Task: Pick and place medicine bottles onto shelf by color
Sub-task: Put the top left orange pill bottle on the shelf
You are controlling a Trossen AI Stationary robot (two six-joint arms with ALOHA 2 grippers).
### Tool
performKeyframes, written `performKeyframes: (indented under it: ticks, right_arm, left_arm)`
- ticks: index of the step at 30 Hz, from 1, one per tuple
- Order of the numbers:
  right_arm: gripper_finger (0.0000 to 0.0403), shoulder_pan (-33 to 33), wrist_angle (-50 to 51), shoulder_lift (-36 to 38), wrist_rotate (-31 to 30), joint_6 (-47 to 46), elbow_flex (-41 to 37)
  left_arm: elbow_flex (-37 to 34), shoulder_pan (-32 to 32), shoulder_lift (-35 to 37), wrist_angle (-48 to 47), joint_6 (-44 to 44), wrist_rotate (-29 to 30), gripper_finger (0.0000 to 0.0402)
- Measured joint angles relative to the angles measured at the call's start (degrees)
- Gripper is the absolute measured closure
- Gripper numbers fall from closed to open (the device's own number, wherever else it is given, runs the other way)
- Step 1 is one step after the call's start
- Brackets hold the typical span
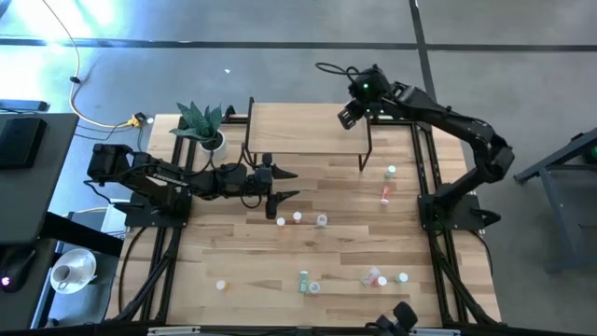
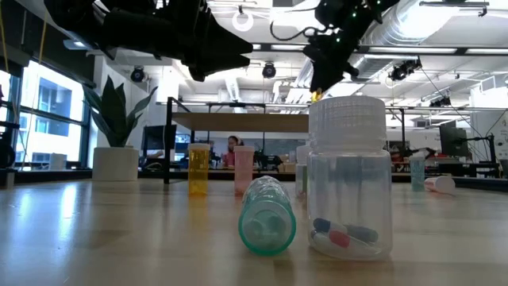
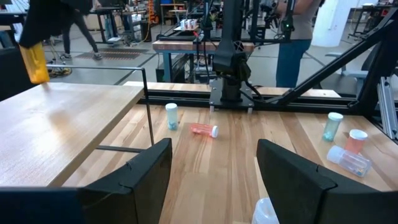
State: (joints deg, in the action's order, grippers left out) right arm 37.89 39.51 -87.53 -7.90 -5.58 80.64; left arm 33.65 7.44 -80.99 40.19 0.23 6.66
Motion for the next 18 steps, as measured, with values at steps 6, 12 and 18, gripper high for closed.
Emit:
performKeyframes:
  ticks: [6,12,18]
  right_arm:
    - [0.0299,0.0,-0.2,-2.2,-0.5,-0.4,0.0]
    - [0.0299,0.0,0.1,-3.6,-0.7,1.4,0.0]
    - [0.0299,0.0,0.2,-3.8,-0.8,1.5,0.0]
  left_arm:
    - [0.0,0.0,0.0,0.0,0.0,0.0,0.0177]
    - [0.0,0.0,0.0,0.0,0.0,0.0,0.0177]
    - [0.0,0.0,0.0,0.0,0.0,0.0,0.0177]
